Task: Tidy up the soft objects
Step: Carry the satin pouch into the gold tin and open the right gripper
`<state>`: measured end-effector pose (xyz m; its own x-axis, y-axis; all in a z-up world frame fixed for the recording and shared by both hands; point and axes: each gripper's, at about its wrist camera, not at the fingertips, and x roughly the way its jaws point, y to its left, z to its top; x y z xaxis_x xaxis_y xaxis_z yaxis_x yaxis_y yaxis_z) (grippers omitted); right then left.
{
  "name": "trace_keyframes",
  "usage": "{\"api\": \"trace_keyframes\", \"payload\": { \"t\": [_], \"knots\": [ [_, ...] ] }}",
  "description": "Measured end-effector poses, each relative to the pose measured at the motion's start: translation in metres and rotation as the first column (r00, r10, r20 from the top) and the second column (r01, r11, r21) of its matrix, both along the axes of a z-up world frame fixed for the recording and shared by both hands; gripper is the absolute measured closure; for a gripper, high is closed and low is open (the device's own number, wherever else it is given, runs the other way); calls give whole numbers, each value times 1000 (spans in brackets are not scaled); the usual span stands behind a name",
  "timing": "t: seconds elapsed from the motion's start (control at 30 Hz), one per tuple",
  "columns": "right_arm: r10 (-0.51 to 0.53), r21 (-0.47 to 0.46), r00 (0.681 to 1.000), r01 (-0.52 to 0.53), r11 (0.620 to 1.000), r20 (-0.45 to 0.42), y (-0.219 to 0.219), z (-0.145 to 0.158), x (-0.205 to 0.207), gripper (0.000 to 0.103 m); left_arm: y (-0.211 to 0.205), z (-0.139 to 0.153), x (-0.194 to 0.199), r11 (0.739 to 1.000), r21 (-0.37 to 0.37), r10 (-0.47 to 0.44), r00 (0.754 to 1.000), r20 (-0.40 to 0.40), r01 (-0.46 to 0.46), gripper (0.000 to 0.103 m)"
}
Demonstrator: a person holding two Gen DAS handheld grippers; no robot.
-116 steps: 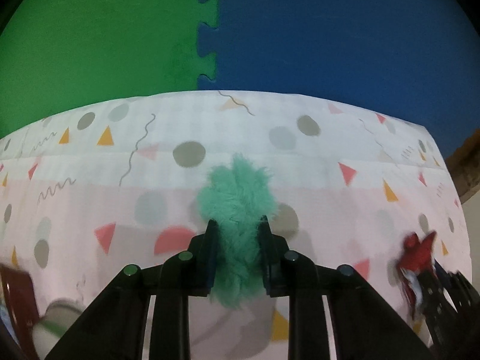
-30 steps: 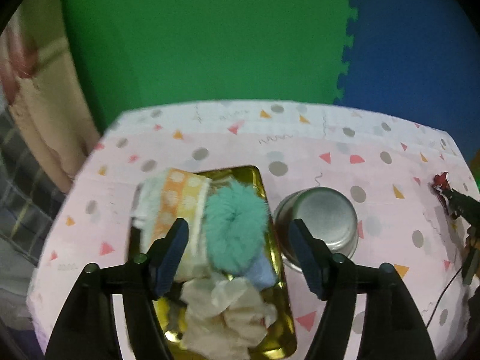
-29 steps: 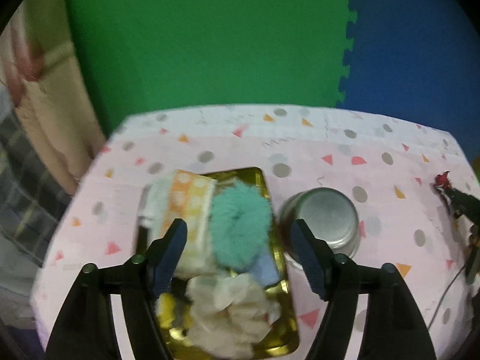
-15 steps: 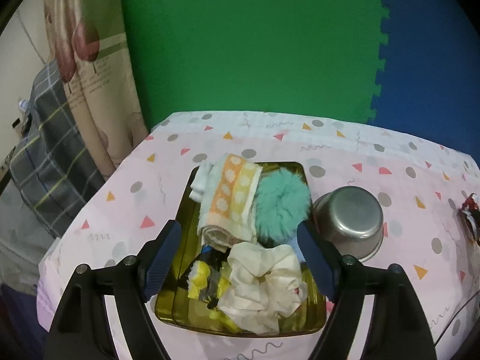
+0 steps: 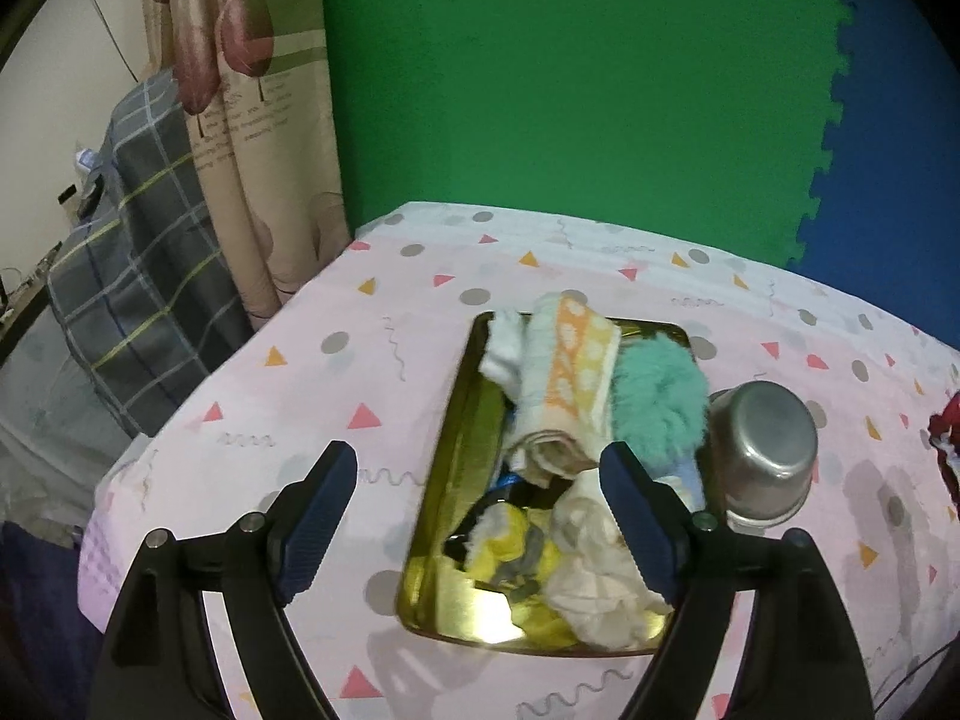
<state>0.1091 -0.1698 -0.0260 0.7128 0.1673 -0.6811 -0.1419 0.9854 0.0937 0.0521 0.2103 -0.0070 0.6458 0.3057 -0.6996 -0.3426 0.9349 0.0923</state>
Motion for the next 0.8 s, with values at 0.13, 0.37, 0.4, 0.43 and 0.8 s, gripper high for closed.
{"api": "trace_keyframes", "payload": {
  "t": [0.13,0.37,0.4,0.43,0.8],
  "knots": [
    [82,19,997,-83,996,12,47,10,-1,82,9,-1,-4,1000,16,12,1000,-19,-11,18],
    [211,45,977,-211,976,12,131,17,0,82,23,0,-9,1000,-21,20,1000,-22,-21,15],
    [223,45,975,-223,974,12,140,17,0,82,24,1,-9,1000,-20,20,1000,-24,-21,15],
    [241,53,970,-241,969,8,153,17,0,82,24,1,-9,1000,-17,22,999,-24,-22,14],
    [347,36,938,-347,937,3,240,23,-7,82,41,8,-16,999,-17,42,999,-23,-42,12]
  ]
}}
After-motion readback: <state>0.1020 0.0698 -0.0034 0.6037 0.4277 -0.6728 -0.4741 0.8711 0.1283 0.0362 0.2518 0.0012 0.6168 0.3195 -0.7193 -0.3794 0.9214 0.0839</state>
